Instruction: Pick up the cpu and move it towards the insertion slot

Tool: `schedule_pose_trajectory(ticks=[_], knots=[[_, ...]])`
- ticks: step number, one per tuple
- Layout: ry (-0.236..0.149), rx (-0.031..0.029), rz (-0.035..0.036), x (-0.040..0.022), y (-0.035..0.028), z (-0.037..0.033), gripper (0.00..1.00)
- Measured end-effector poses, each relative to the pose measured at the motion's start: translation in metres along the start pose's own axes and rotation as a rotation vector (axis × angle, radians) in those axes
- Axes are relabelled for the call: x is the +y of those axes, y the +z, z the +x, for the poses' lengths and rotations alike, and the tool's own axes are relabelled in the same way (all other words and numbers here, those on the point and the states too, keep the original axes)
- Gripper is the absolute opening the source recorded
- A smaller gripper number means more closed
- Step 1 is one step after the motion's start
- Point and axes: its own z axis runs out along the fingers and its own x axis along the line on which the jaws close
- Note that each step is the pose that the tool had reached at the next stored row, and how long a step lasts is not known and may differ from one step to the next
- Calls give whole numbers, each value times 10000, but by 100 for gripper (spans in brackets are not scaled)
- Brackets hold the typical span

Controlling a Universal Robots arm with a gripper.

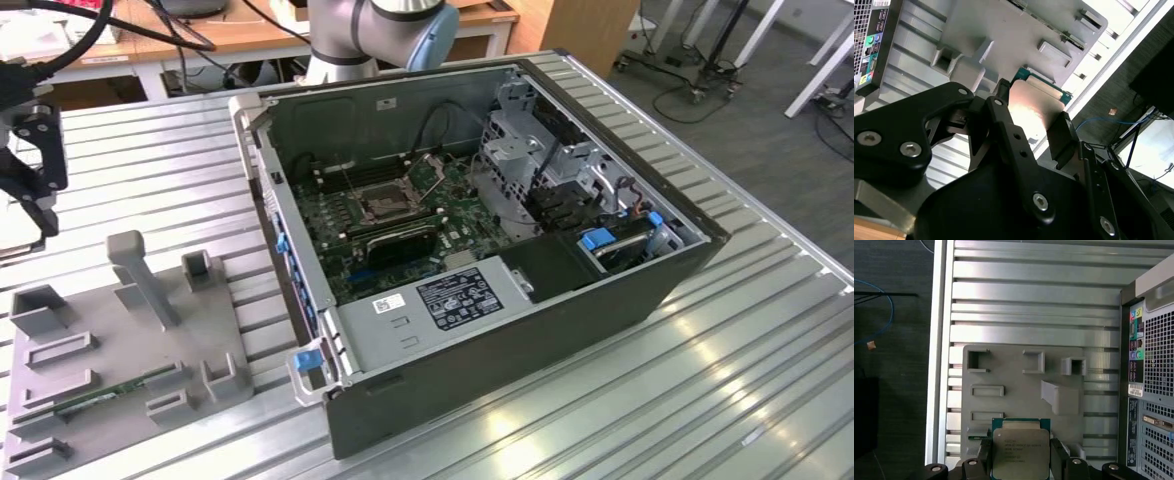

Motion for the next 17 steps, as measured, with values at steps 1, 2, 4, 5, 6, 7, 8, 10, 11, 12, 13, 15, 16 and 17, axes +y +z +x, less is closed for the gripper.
schedule_pose_trajectory(ticks=[1,2,4,5,6,7,8,10,11,12,13,15,16,17], knots=[[0,1,1,0,-1,-17,55],[0,1,0,-1,0,-33,55],[0,0,0,-1,0,-68,55],[0,1,0,-2,0,-84,55],[0,1,0,-2,-1,-99,55],[0,1,0,-2,-1,-115,55],[1,1,0,-2,-1,-131,55],[1,1,0,-3,0,-166,55],[1,1,0,-3,-1,-186,55],[0,1,0,-4,0,-204,55],[0,1,0,-4,0,-222,55],[0,1,1,-5,-1,-257,55],[0,0,1,-5,-1,-275,55],[0,1,1,-6,-1,-294,55]])
